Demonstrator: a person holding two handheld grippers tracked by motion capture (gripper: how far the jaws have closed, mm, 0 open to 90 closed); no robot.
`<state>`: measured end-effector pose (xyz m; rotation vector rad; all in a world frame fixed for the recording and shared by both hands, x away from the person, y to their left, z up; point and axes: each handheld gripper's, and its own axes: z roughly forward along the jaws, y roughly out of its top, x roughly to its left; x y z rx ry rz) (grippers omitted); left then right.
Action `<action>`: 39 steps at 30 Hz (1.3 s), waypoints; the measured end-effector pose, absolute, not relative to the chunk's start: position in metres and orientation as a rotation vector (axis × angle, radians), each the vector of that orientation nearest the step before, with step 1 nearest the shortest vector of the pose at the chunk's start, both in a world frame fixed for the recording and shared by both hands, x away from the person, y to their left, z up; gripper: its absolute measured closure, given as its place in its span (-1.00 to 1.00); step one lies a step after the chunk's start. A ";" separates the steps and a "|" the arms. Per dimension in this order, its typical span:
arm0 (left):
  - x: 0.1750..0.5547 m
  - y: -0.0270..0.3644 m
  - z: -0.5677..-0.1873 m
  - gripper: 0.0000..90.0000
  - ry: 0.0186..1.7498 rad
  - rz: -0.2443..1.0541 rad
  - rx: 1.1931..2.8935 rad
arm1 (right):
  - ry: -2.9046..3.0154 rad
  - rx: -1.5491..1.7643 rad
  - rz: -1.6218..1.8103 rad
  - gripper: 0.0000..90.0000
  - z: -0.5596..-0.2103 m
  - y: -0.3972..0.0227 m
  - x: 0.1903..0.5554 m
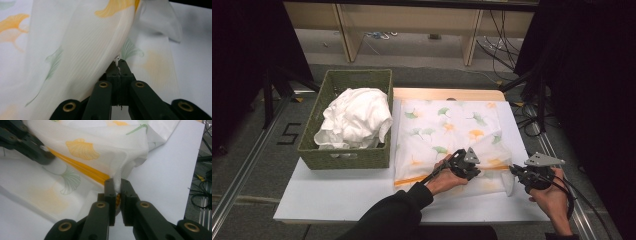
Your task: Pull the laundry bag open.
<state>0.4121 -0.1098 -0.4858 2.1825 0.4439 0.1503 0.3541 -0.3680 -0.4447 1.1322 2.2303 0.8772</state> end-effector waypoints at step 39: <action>0.395 -0.039 -0.482 0.98 0.489 0.182 2.208 | 2.242 1.145 0.829 0.91 -0.457 -0.376 0.360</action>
